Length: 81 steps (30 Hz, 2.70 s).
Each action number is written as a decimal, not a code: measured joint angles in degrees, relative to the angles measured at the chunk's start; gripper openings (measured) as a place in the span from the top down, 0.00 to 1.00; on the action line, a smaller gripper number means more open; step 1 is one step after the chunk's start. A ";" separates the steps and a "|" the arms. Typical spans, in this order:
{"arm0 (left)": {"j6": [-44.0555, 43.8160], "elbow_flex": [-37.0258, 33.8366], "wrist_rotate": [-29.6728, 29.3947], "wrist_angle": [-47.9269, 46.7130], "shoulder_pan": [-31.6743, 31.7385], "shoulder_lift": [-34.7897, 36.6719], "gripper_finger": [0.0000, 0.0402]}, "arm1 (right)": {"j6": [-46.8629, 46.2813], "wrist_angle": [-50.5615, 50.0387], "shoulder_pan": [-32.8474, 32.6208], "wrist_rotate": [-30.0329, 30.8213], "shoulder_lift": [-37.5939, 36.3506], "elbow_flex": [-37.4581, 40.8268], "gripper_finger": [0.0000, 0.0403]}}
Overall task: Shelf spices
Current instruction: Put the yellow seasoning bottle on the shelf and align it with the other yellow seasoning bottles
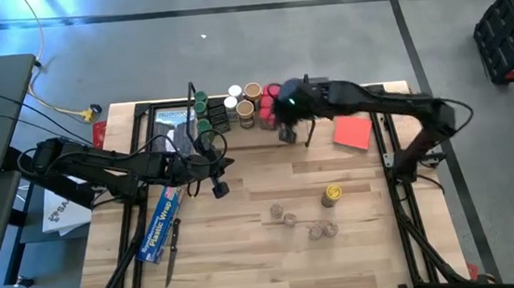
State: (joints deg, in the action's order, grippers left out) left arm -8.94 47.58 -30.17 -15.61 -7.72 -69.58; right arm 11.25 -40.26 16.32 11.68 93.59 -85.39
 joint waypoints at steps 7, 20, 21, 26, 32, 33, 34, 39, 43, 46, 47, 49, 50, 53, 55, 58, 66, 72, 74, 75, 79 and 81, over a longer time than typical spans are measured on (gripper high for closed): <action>0.03 0.01 -0.02 -0.05 -1.11 0.00 1.00 | -10.96 -19.40 -17.96 2.87 -9.79 -0.04 1.00; 1.08 0.00 -0.42 -0.02 -1.82 0.00 1.00 | -54.46 -44.52 -38.57 1.31 -11.53 -0.01 0.85; 1.08 0.01 -0.42 0.01 -1.82 0.00 1.00 | -57.53 -46.28 -39.65 1.43 -11.53 -0.01 0.80; 1.08 0.01 -0.43 -0.01 -1.82 0.00 1.00 | -64.86 -49.09 -44.74 3.11 -11.16 0.01 0.50; 1.56 0.01 -0.44 -0.02 -1.83 0.00 1.00 | -66.58 -47.97 -46.06 6.04 -11.07 0.12 0.22; 1.56 0.01 -0.44 -0.03 -1.94 0.00 1.00 | -66.71 -47.50 -46.08 6.68 -11.09 0.77 0.20; 1.57 0.00 -0.44 -0.05 -2.07 0.00 1.00 | -66.71 -47.02 -46.10 6.93 -11.18 1.93 0.18; 1.63 -0.01 -0.44 -0.03 -2.59 0.00 1.00 | -64.82 -40.65 -45.76 4.40 -11.18 10.81 0.15; 1.67 0.01 -0.44 -0.03 -2.81 0.00 1.00 | -61.54 -29.66 -43.59 4.37 -11.16 16.55 0.15; 1.67 0.01 -0.44 -0.03 -2.83 0.00 1.00 | -60.72 -25.20 -41.28 2.89 -11.14 20.38 0.15; 1.67 0.01 -0.44 -0.03 -2.83 0.00 1.00 | -60.93 -25.15 -40.46 2.68 -11.14 21.29 0.15; 1.66 0.01 -0.45 -0.02 -2.83 0.00 1.00 | -61.74 -25.00 -39.01 2.65 -11.14 22.59 0.15; 1.65 -0.01 -0.44 -0.03 -2.83 0.00 1.00 | -61.85 -24.44 -38.41 2.58 -11.14 23.17 0.15; 1.65 0.00 -0.46 -0.01 -2.83 0.00 1.00 | -61.63 -21.22 -36.90 1.38 -11.14 24.93 0.15; 1.64 0.00 -0.46 -0.01 -2.83 0.00 1.00 | -60.26 -19.08 -36.04 -1.06 -11.14 26.43 0.15; 1.61 0.01 -0.46 -0.01 -2.85 0.00 1.00 | -59.72 -17.25 -35.20 -3.16 -11.14 28.40 0.15; 1.61 0.01 -0.48 0.01 -2.85 0.00 1.00 | -60.54 -16.64 -34.93 -3.71 -11.15 29.03 0.24; 1.60 0.00 -0.48 0.08 -2.85 0.00 1.00 | -60.26 -16.28 -34.71 -4.80 -11.15 27.27 0.48; 1.61 0.01 -0.48 0.50 -2.85 0.00 1.00 | -58.95 -15.51 -34.18 -4.28 -11.14 25.18 0.48; 1.61 -0.01 -0.48 0.79 -2.85 0.00 1.00 | -57.93 -15.53 -33.70 -3.79 -11.14 23.92 0.48; 1.63 0.00 -0.50 1.69 -2.83 0.00 1.00 | -50.97 -15.53 -30.11 -0.50 -11.14 17.60 0.48; 1.63 0.01 -0.50 1.92 -2.81 0.00 1.00 | -46.13 -15.57 -27.21 1.09 -11.14 14.18 0.48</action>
State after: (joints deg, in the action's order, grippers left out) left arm -7.31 47.59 -30.68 -13.69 -10.52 -69.58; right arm -34.88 -55.83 -10.89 12.76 82.45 -71.21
